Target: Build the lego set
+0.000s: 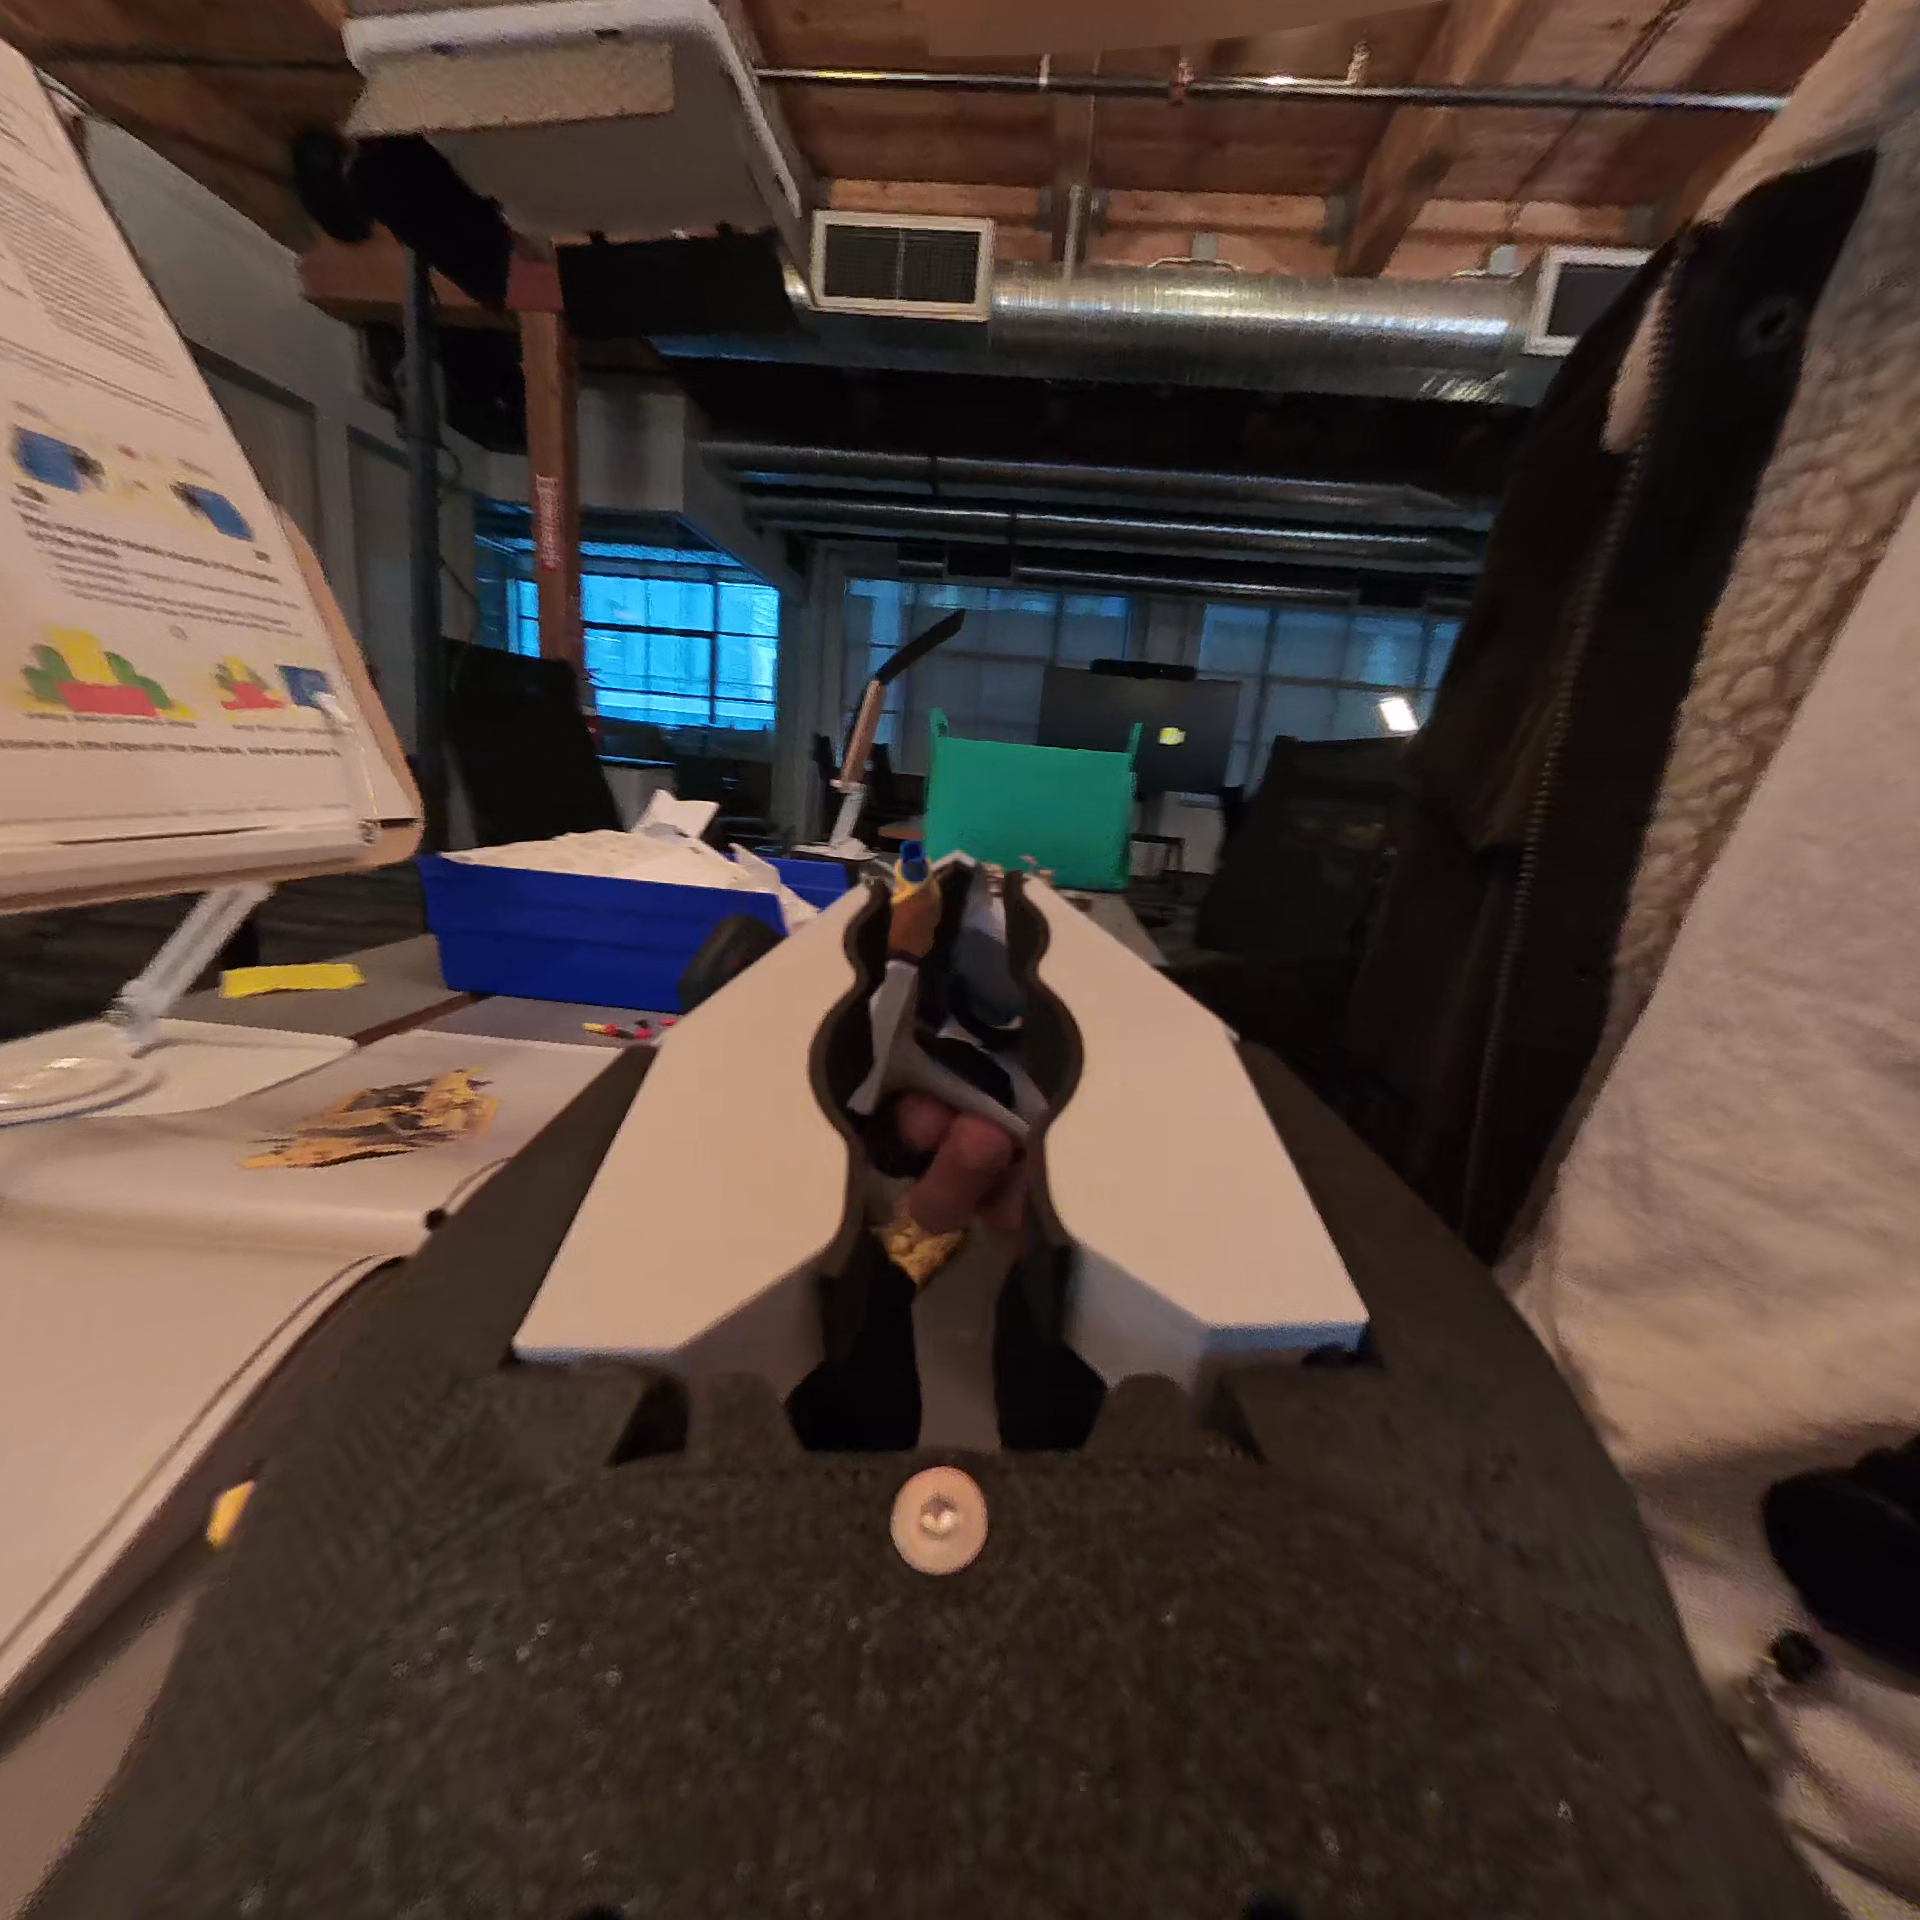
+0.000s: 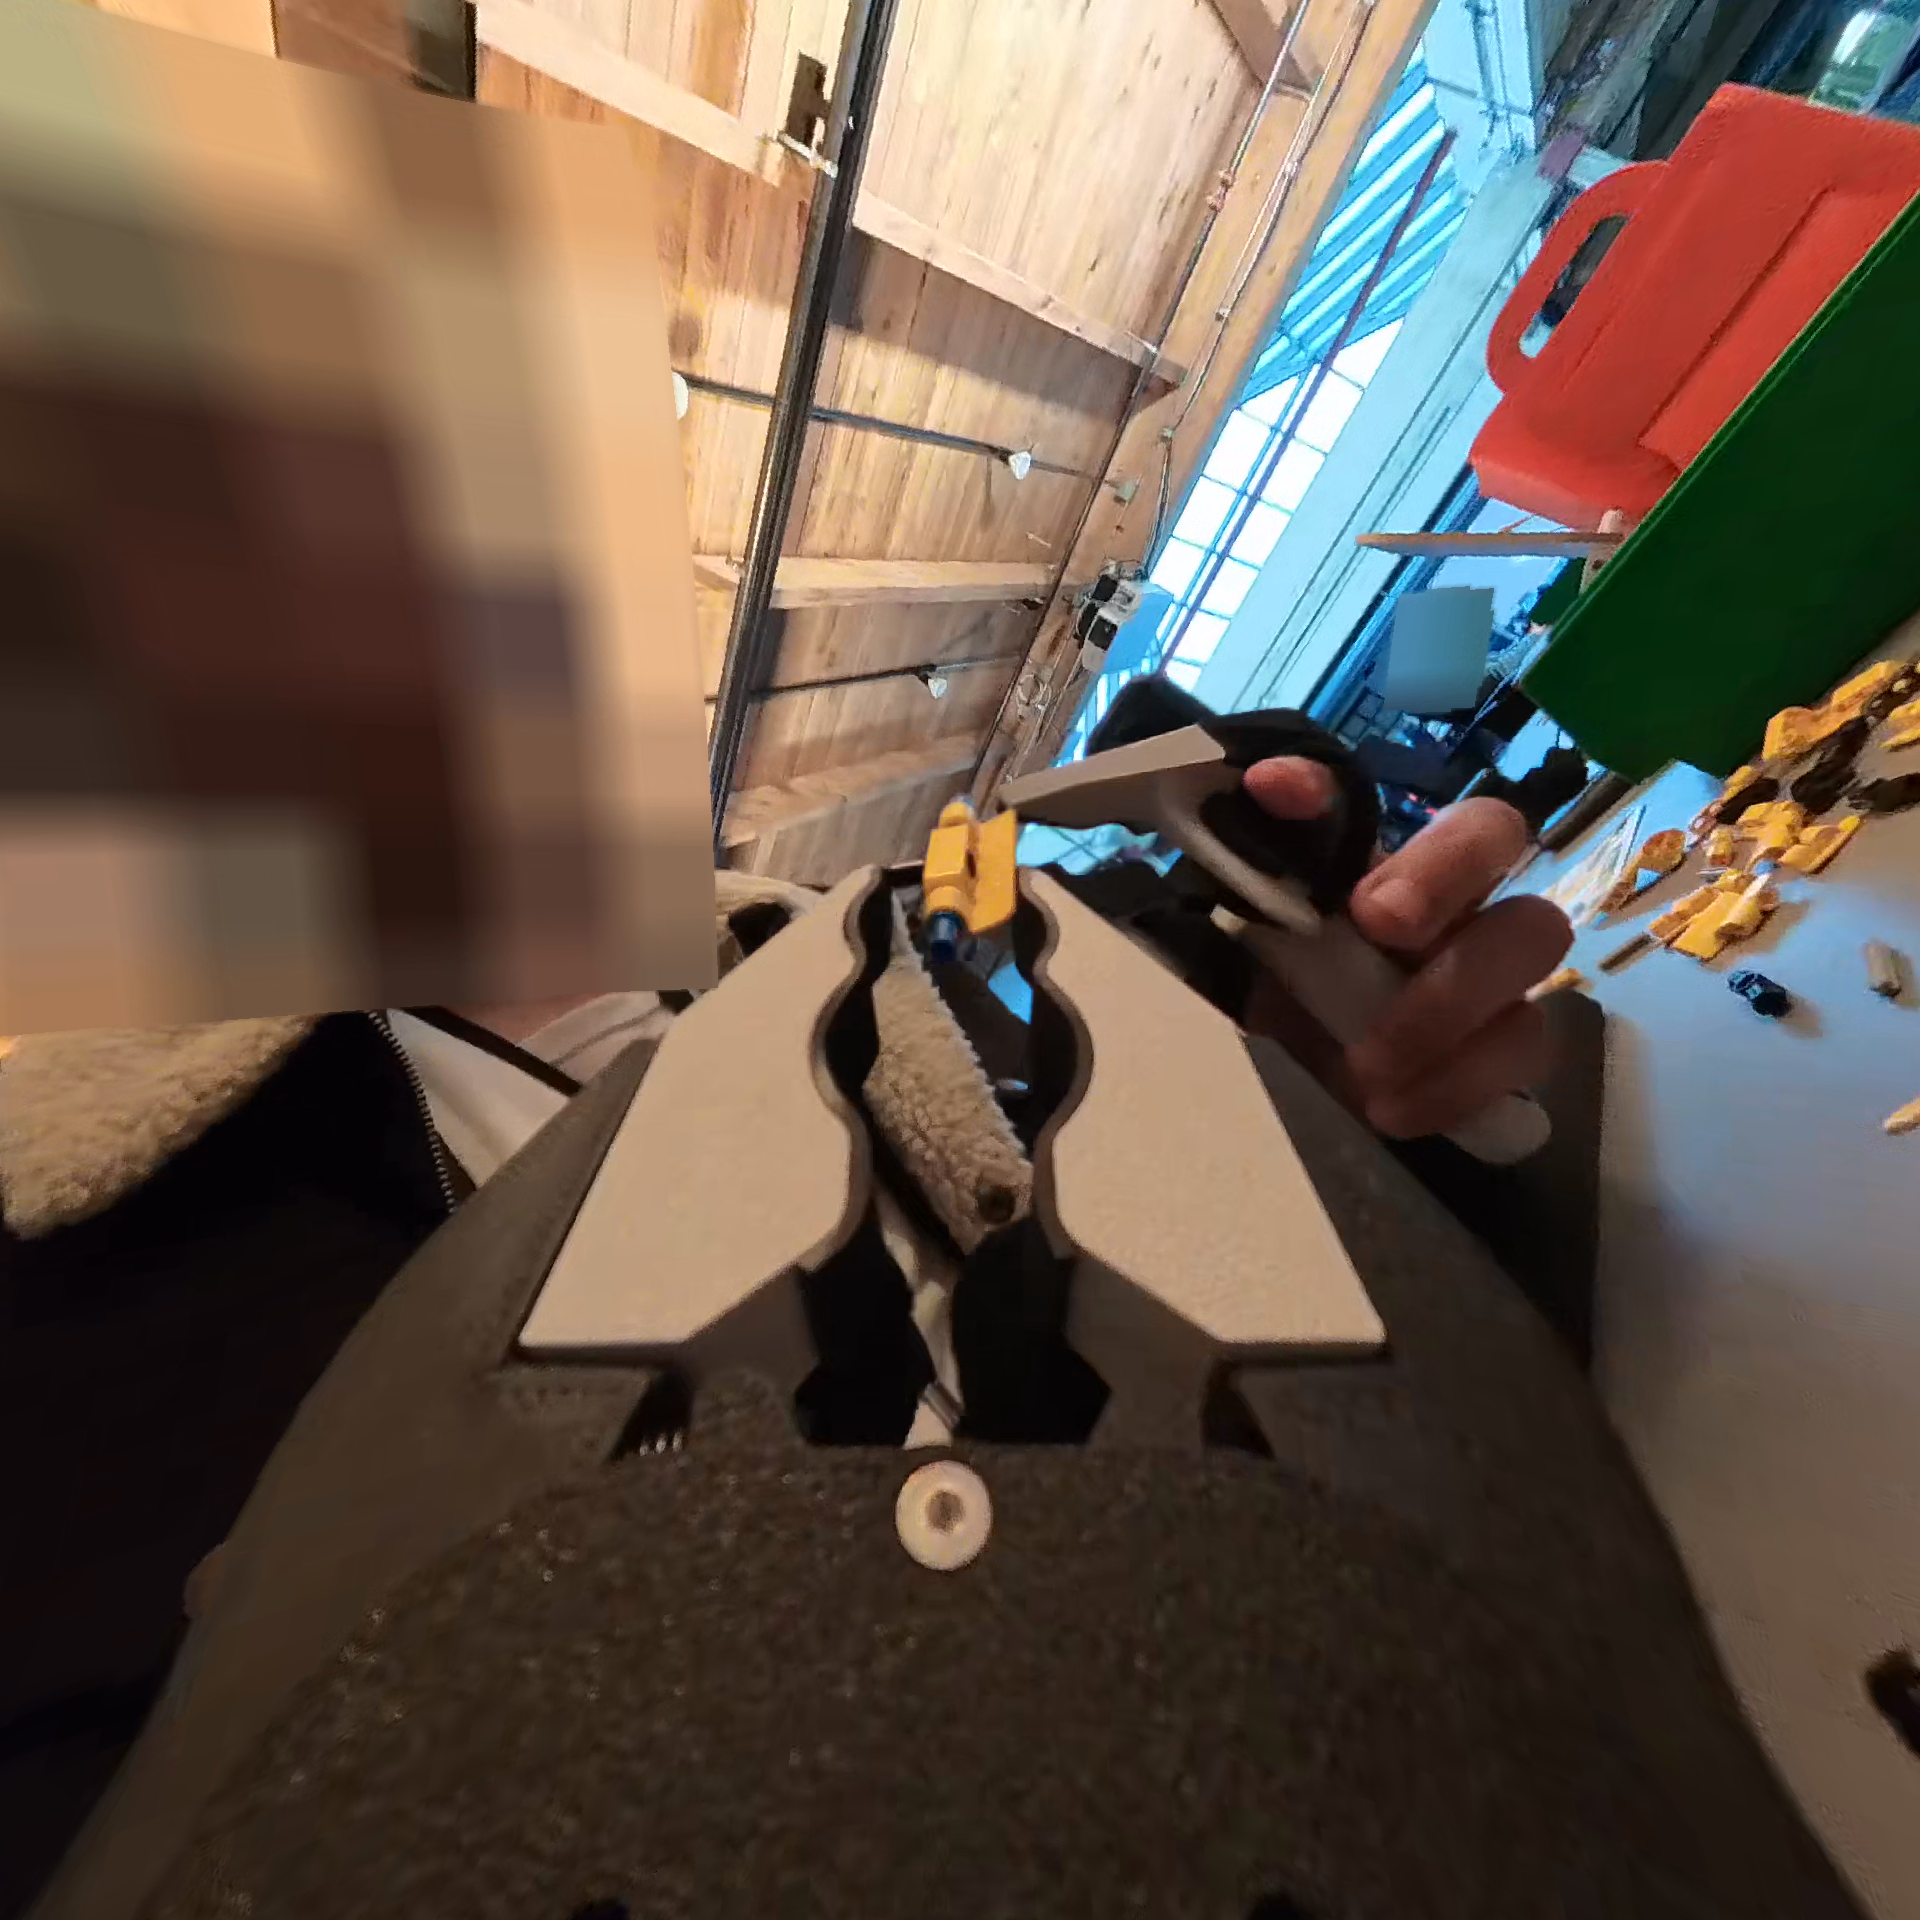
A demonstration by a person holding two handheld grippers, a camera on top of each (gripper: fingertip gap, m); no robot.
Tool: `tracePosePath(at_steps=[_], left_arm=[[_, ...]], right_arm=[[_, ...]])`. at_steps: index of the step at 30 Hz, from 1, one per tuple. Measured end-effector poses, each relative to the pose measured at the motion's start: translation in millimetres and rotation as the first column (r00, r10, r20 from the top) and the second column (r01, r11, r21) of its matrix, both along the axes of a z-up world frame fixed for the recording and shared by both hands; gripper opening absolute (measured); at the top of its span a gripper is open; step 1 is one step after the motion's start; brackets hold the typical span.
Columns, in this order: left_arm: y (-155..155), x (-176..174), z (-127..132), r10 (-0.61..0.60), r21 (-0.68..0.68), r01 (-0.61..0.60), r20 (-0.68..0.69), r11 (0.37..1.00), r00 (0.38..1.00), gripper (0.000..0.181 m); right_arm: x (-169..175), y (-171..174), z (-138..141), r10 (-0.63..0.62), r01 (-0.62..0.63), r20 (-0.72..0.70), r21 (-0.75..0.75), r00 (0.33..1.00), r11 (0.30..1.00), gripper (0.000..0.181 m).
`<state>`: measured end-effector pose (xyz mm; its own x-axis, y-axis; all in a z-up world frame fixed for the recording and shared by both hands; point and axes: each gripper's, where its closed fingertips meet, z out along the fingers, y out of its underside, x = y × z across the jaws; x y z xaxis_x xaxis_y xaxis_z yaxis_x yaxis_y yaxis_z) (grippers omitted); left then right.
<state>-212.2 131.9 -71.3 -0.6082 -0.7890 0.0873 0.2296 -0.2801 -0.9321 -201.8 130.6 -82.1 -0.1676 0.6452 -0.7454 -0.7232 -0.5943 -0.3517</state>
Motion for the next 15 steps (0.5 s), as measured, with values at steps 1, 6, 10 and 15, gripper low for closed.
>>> tracePosePath(at_steps=[1, 6, 10, 15], left_arm=[[1, 0, 0, 0.007, 0.0, -0.007, 0.003, 1.0, 1.0, 0.022], [2, 2, -2, 0.008, -0.005, -0.008, -0.019, 1.0, 1.0, 0.022], [-4, 2, -5, -0.005, 0.023, 0.005, -0.027, 1.0, 1.0, 0.022], [-13, 0, -8, -0.025, 0.075, 0.026, -0.018, 0.997, 1.0, 0.012]], right_arm=[[0, 1, 1, -0.008, 0.008, -0.019, 0.003, 1.0, 1.0, 0.022], [-3, -1, 2, 0.022, -0.022, -0.036, 0.002, 0.999, 1.0, 0.022], [-11, -4, 1, 0.066, -0.066, -0.022, 0.007, 0.998, 0.998, 0.022], [-20, -6, 0, 0.116, -0.116, -0.007, -0.001, 0.993, 0.993, 0.022]])
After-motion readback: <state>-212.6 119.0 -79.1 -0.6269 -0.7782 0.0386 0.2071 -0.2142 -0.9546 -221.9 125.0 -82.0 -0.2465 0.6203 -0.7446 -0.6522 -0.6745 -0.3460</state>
